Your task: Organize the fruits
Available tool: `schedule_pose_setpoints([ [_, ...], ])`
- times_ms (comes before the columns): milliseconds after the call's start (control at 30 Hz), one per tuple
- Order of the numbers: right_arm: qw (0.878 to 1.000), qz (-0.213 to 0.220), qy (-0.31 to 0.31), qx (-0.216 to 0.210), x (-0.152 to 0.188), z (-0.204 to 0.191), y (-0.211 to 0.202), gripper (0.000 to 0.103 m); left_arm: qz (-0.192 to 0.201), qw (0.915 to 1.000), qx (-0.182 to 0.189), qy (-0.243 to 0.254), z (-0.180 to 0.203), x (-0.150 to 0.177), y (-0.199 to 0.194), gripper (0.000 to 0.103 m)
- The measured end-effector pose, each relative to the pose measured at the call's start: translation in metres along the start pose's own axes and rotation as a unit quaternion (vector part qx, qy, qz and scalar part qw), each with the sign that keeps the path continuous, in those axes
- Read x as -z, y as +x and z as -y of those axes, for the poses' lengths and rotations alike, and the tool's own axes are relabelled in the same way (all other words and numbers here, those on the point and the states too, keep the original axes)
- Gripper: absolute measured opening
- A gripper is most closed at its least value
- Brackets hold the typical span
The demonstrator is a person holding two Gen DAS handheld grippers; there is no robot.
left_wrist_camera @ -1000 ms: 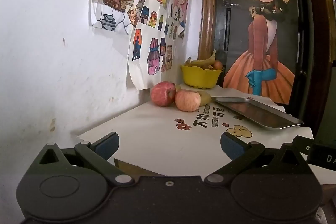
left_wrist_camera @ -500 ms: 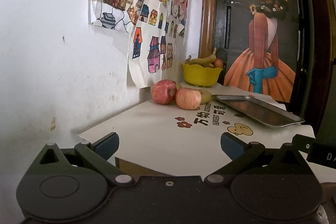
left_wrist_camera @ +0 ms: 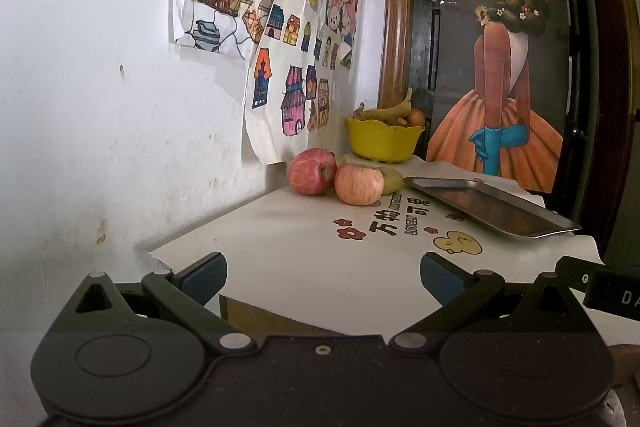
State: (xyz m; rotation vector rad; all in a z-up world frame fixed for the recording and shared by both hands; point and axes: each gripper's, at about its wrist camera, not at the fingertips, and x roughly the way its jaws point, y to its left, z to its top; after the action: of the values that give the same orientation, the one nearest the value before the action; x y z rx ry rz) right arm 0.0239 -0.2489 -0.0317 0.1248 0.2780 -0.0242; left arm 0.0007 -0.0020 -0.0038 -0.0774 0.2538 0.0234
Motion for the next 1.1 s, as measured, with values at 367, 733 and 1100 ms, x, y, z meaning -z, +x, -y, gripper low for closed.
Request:
schedule_pose_setpoints([
  [367, 1.0, -0.001, 0.002, -0.001, -0.001, 0.002, 0.0, 0.103, -0.002, 1.0, 0.0, 0.0, 0.0, 0.0, 0.0, 0.102],
  [733, 1.0, -0.005, 0.005, -0.001, -0.003, 0.001, 0.002, 0.103, -0.007, 1.0, 0.004, -0.004, -0.002, 0.003, 0.003, 0.102],
  [1100, 1.0, -0.017, -0.01, -0.017, -0.034, -0.007, 0.013, 0.103, -0.027, 0.9996, 0.003, 0.002, -0.004, -0.04, 0.018, 0.102],
])
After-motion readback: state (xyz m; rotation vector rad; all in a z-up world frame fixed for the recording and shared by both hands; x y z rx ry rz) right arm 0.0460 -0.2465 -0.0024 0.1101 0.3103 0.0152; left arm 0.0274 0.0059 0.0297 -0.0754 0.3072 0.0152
